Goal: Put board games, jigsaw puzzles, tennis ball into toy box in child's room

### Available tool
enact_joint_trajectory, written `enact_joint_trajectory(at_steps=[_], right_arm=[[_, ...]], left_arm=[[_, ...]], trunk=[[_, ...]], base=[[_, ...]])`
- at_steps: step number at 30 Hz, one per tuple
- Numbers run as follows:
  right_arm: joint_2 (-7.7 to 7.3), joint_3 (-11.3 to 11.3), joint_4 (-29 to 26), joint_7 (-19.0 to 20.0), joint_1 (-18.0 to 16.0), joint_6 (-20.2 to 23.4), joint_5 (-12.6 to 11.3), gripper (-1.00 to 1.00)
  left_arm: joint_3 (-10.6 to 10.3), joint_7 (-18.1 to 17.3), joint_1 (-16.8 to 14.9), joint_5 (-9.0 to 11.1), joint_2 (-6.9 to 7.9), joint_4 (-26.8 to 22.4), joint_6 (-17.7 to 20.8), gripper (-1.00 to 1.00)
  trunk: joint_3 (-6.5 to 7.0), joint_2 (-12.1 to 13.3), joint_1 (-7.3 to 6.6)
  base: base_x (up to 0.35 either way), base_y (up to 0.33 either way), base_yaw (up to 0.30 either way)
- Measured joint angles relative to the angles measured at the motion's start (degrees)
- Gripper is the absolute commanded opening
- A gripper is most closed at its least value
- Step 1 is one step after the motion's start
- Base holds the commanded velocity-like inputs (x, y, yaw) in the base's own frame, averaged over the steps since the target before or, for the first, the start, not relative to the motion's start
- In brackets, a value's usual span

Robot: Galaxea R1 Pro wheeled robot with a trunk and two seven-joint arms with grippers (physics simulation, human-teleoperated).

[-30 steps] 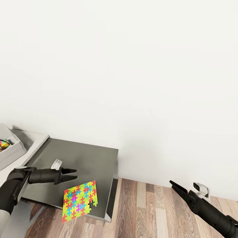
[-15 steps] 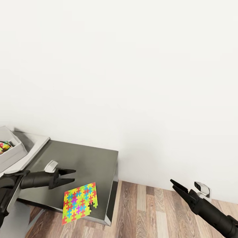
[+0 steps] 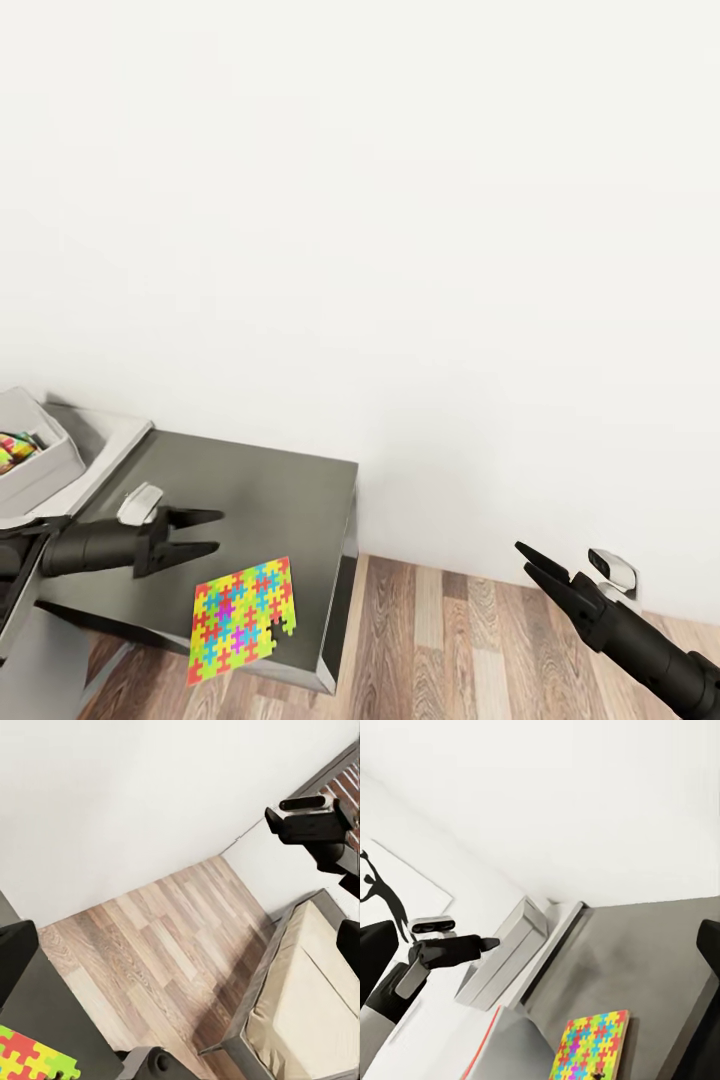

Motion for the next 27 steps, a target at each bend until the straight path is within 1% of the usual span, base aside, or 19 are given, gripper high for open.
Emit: enact_joint_trajectory(at_steps=[3, 4, 8, 15, 21, 27], right_arm=[[0.00, 0.00, -0.01, 0.02, 0.00, -0.34, 0.00, 1.00], [0.00, 0.00, -0.01, 0.02, 0.00, -0.46, 0.00, 1.00], [0.05, 0.06, -0.01, 0.05, 0.00, -0.69, 0.00, 1.00], [0.04, 0.09, -0.01, 0.27, 0.01, -0.77, 0.03, 1.00], [0.06, 0.09, -0.02, 0.33, 0.00, -0.82, 0.02, 1.00], [0.02, 0.09, -0.01, 0.37, 0.00, -0.86, 0.00, 1.00]], left_arm=[[0.65, 0.00, 0.79, 0.94, 0.00, -1.09, 1.14, 1.00], [0.85, 0.00, 1.56, 1.23, -0.02, -1.34, 1.34, 1.00], [1.11, 0.00, 2.95, 1.64, -0.07, -1.82, 1.25, 1.00], [0.81, 0.00, 3.44, 1.85, -0.35, -2.38, 1.14, 1.00], [0.87, 0.00, 3.48, 1.93, -0.34, -2.54, 1.13, 1.00], [1.09, 0.00, 3.48, 1.96, -0.25, -2.59, 1.13, 1.00]], trunk=[[0.29, 0.00, 0.00], [0.38, 0.00, 0.00], [0.76, 0.00, 0.00], [1.43, 0.00, 0.00], [2.01, 0.01, 0.00], [2.58, 0.01, 0.00]], base=[[0.000, 0.000, 0.000], [0.000, 0.000, 0.000], [0.000, 0.000, 0.000], [0.000, -0.016, 0.000], [0.000, -0.139, 0.000], [0.000, -0.044, 0.000]])
